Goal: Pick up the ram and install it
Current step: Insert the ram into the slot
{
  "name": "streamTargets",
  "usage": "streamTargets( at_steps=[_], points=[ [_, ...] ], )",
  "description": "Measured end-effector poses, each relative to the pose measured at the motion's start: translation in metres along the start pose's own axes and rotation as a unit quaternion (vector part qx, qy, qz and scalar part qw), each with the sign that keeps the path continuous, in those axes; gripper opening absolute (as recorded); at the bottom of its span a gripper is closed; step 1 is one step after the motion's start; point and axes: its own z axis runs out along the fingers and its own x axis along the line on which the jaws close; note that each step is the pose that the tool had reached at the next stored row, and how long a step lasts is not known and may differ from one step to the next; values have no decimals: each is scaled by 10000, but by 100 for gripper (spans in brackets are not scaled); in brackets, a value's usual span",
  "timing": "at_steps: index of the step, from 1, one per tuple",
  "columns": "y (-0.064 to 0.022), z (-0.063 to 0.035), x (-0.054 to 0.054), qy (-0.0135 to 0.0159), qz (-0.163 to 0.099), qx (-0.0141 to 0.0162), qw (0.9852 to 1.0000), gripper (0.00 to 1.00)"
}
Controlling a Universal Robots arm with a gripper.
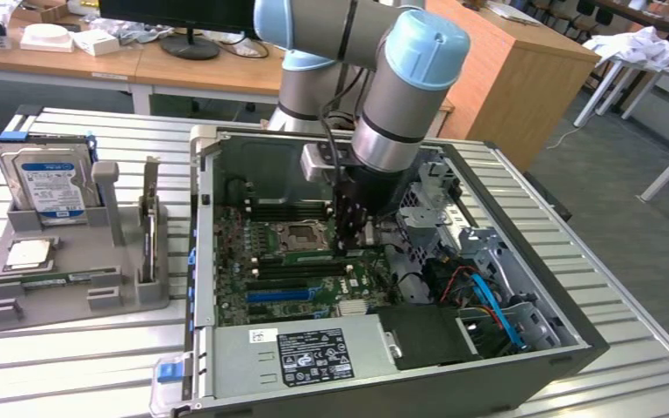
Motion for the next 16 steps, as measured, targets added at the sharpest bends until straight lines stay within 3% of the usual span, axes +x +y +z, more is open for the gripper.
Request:
streamTargets(
  at_steps=[9, 16],
  points=[
    [155, 35, -2, -1, 9, 2, 10000, 12],
    [174, 76, -1, -1, 16, 2, 10000, 12]
  ],
)
